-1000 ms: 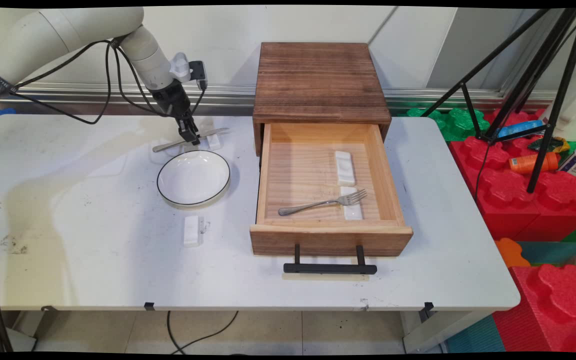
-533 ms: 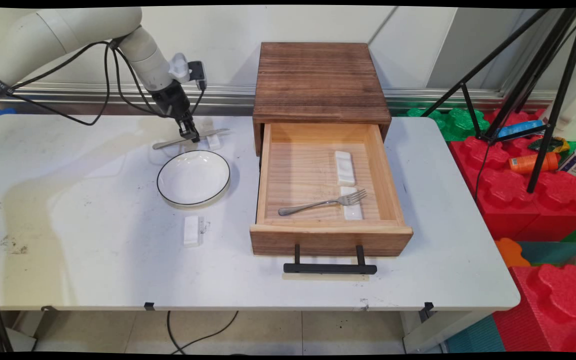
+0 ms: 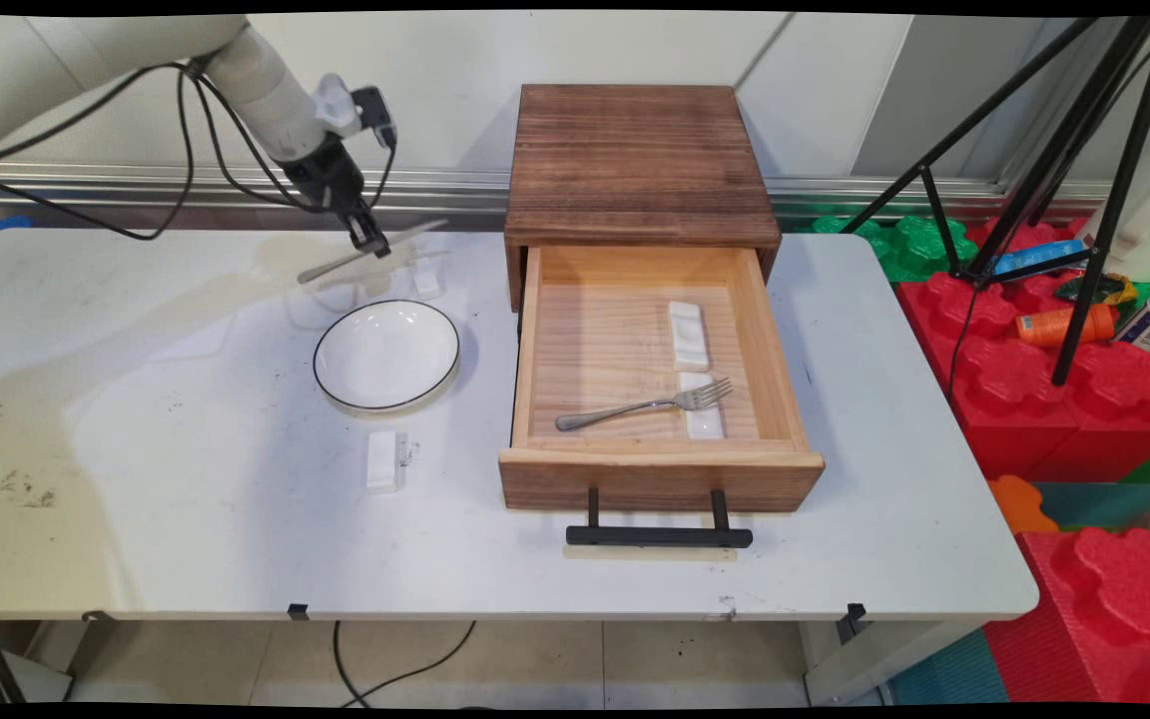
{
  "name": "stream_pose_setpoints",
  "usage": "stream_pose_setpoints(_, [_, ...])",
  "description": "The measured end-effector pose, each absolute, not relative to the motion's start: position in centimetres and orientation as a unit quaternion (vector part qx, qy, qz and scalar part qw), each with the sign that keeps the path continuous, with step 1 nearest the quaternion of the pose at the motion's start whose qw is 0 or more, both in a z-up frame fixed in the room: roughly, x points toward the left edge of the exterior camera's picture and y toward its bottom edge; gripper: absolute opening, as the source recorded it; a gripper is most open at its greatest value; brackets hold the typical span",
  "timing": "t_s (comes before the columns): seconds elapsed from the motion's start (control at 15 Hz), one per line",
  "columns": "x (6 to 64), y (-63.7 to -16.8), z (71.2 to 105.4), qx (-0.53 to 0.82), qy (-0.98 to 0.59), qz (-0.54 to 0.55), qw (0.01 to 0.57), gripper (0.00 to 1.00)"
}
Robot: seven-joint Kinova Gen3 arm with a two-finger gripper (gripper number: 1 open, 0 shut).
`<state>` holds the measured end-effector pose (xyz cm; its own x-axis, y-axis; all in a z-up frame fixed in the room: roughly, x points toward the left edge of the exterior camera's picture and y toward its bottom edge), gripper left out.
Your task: Place the picked object into the drawer
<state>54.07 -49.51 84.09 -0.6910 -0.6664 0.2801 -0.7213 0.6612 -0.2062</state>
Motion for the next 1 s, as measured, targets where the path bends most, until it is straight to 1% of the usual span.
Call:
stream_pose_setpoints(0.4, [53.8,-46.6,89.4,0.437,-0.867,0.204,0.124,0.00])
stream_pose_setpoints(0.53, [53.1,-45.6,91.8,0.443,-0.857,0.223,0.139,0.00])
stream_pose_setpoints(0.87, [49.9,-43.6,96.7,0.416,-0.856,0.253,0.174,0.00])
stream_pose_setpoints(1.0, [48.4,-42.9,98.1,0.397,-0.862,0.257,0.184,0.00])
